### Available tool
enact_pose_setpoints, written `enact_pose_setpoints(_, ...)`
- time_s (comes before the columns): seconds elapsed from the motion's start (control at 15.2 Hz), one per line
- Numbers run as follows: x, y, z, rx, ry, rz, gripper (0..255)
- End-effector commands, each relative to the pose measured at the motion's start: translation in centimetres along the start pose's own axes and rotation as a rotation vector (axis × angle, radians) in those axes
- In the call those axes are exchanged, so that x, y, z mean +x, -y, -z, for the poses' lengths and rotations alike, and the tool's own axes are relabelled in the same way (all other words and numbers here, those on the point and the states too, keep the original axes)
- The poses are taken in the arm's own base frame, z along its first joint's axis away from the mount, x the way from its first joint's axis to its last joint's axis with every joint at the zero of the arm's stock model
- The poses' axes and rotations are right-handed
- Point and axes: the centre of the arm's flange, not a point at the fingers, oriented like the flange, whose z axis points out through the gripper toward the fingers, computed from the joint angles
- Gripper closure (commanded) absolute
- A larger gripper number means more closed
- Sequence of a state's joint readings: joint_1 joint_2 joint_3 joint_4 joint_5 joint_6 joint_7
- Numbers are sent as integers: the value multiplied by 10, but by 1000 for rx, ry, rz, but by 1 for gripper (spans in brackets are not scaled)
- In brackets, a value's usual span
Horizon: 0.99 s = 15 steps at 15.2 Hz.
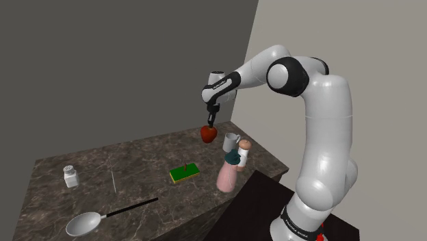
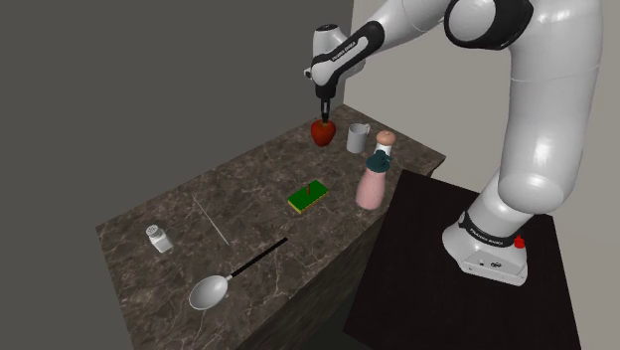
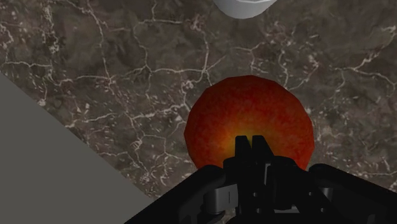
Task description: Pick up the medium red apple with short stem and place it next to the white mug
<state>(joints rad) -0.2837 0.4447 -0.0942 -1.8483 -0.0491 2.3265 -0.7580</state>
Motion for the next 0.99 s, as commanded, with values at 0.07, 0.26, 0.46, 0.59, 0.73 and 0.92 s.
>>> enact_pose_setpoints(0.07, 0, 0, -3, -1, -1, 0, 255)
enact_pose_setpoints(0.26, 0, 0, -3, -1, -1, 0, 255)
enact_pose_setpoints(0.46, 0, 0, -3, -1, -1, 0, 0)
enact_pose_setpoints(0.59, 0, 0, -3, -1, -1, 0, 0)
enact_pose_setpoints(0.73, 0, 0, -3, -1, -1, 0, 0)
enact_pose_setpoints(0.92, 0, 0, 37, -1, -1, 0, 0)
